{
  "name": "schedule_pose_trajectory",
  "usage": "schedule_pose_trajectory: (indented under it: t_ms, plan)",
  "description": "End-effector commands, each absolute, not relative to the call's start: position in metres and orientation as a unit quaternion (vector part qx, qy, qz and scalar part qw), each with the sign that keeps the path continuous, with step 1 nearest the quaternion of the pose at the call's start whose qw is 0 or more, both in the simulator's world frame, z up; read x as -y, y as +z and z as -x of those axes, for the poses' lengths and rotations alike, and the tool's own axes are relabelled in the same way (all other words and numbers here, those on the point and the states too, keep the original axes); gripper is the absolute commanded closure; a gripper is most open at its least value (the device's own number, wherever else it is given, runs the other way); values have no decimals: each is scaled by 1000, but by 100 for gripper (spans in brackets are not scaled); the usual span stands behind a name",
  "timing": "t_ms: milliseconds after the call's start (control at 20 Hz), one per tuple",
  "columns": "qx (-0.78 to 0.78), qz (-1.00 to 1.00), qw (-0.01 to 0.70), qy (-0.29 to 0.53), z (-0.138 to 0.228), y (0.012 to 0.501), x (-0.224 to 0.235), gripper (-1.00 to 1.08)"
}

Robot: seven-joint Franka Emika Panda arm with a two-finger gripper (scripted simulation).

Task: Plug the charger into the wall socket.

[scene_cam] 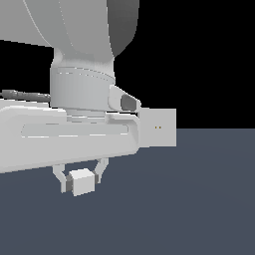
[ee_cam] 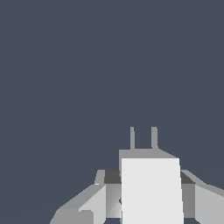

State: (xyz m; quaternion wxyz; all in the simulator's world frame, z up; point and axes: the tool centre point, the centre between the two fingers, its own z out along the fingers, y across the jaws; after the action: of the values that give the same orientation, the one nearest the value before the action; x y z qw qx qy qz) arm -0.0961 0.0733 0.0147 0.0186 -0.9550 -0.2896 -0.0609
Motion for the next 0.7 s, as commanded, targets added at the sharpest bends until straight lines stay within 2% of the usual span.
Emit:
schedule_pose_trajectory:
  t_ms: [0, 250, 650]
  plan:
    - [277, 959, 18, -62, 91, 20, -66, 108]
    - [227, 972, 16, -63, 73, 38, -35, 108]
    - [103, 993, 8, -65, 45, 81, 45, 108]
